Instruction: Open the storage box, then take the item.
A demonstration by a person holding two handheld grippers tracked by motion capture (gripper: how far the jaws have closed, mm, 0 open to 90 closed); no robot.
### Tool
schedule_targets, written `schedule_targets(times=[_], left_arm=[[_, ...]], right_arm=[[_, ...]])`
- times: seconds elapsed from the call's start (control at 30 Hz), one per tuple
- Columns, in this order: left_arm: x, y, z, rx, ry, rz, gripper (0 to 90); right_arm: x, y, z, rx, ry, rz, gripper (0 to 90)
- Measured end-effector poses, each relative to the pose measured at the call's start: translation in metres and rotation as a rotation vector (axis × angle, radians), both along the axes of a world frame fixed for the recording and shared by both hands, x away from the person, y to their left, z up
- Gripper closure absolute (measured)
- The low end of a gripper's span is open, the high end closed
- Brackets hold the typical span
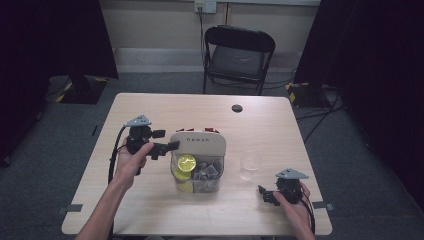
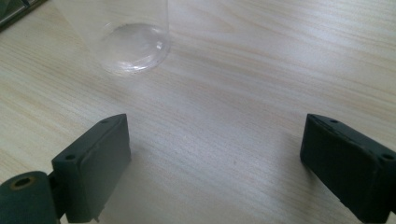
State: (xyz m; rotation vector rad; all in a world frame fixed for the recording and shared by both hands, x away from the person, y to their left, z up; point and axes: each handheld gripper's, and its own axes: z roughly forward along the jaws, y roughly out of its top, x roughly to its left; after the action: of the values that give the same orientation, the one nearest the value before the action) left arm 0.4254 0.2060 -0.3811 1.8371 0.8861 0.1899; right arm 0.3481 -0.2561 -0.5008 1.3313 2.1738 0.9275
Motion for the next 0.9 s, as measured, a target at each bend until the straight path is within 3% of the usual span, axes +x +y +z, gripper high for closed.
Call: schedule_targets(times=[0.07,0.17,0.43,0.6,0.9], left_arm=[[0.0,-0.001,0.0,0.008,0.006,0.001,14.7],[-0.001,-0.004,0.003,0.052,0.002,0.004,14.6],[-0.001,-0.002,0.002,0.043,0.009,0.007,15.3],[0.0,-0.002,0.001,0.035,0.013,-0.005,15.0],[-0.002,-0.002,-0.001,0.045,0.02,0.008,15.4]], right_arm=[[0.0,0.0,0.0,0.0,0.0,0.0,8.1],[0.0,0.0,0.0,0.0,0.0,0.0,8.1],[0.0,0.0,0.0,-0.001,0.0,0.001,8.3],[0.001,-0.002,0.002,0.015,0.004,-0.005,14.7],[-0.005,0.004,0.011,0.044,-0.023,0.062,14.9]])
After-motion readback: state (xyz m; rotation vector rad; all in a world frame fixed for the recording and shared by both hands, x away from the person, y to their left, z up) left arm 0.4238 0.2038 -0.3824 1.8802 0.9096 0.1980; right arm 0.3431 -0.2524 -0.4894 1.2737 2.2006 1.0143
